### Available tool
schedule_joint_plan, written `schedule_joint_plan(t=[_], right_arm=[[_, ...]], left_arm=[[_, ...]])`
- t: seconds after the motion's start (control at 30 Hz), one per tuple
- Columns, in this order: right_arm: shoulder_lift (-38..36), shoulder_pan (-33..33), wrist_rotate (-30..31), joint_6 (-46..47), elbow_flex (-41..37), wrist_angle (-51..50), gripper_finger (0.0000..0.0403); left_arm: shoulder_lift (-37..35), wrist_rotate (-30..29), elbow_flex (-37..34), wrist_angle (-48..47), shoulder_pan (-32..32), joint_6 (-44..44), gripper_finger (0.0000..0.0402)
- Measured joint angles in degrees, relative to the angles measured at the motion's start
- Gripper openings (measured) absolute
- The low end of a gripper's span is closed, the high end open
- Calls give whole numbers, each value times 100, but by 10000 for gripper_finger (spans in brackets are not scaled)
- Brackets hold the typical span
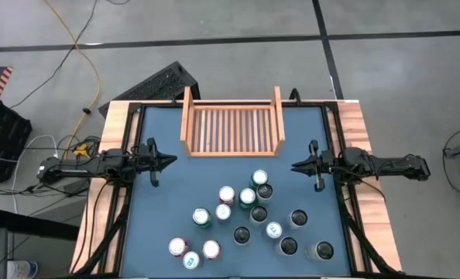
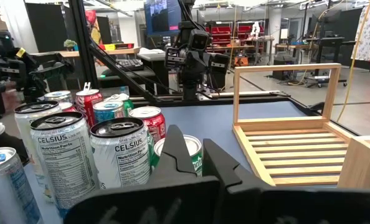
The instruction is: Place canned beverage on shelf
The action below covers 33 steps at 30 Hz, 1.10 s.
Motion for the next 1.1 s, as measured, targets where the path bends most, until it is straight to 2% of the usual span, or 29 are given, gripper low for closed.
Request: schedule_joint_plan(t=[0.53, 0.7, 0.8, 0.93, 1.1], right_arm=[[0, 1, -1, 7, 0, 1, 0], [0, 15, 18, 833, 0, 173, 0], [1, -15, 29, 903, 0, 332, 0], [1, -81, 33, 645, 0, 671, 0], [0, -161, 33, 52, 0, 898, 0]], left_arm=[[0, -13, 0, 7, 0, -156, 0], [-1, -216, -1, 29, 0, -71, 0], [0, -535, -1, 73, 0, -195, 0], [-2, -845, -2, 85, 0, -206, 0], [-2, -832, -1, 87, 0, -469, 0]])
